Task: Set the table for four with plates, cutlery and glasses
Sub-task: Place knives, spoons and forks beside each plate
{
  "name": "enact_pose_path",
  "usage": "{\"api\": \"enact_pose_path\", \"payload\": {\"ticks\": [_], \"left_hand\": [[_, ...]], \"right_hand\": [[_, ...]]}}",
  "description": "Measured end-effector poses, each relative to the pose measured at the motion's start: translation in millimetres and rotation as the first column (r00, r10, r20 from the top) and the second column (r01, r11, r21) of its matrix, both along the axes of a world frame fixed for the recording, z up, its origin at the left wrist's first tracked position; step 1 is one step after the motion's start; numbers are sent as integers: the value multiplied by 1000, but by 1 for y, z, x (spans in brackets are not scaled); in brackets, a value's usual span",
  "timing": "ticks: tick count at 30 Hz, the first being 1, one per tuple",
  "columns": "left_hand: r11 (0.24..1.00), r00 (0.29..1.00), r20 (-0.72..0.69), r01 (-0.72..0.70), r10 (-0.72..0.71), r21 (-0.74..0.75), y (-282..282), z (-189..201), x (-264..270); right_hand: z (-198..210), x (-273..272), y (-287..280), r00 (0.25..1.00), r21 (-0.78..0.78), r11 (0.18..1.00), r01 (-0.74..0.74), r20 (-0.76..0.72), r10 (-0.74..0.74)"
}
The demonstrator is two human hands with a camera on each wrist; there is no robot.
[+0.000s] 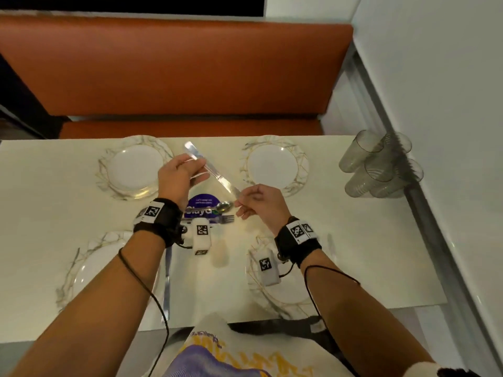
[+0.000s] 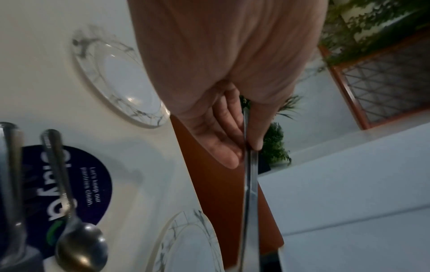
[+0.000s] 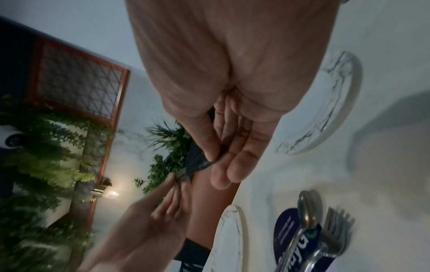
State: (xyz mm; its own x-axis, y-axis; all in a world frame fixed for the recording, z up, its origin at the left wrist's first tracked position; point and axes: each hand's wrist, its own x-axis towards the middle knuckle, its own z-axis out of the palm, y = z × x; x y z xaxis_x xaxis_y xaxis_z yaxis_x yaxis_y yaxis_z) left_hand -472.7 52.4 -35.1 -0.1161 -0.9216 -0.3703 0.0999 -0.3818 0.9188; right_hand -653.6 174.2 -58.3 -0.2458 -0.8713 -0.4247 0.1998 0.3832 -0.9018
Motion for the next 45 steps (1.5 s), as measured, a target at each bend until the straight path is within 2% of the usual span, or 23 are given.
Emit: {"api": "enact_pose_path", "payload": {"ticks": [4,9,13,19,23,29,34,36,38,42,45], "left_hand": [[999,999,0,32,-32,-22,-6,-7,-19],[983,983,13,184,-184,23,-11,-34,-24],[970,974,13,223,-226,93,-24,-56,-25],[945,954,58,281,-294,170,-66,-84,-39],[911,896,210,346,-392,224,-93,-114,-58],[887,758,460,391,-463,247,-122,-145,-88],[844,562,662,492,-496,214,-133,-150,-103],[836,506,719,515,-477,192,-133,-154,-105],[835,487,743,523,-458,172,-133,-161,-106],[845,543,712,517,-444,132,-131,-165,-104],[826,539,709,552,-456,112,-129,-164,-102]], "right_hand": [[1,22,-13,1000,44,999,-9,5,9],[-6,37,-24,996,133,989,65,-77,-55],[-25,37,-21,977,166,982,90,-207,-55],[-41,24,4,979,194,962,193,-108,-174],[-50,12,25,956,236,927,292,-93,-278],[-51,-5,50,933,245,901,358,-117,-340],[-51,-13,61,922,230,893,387,-127,-367],[-52,-14,61,921,232,892,388,-125,-368],[-52,-14,59,922,236,892,386,-121,-367],[-53,-15,52,932,248,899,362,-124,-341],[-53,-16,46,937,251,903,348,-137,-323]]}}
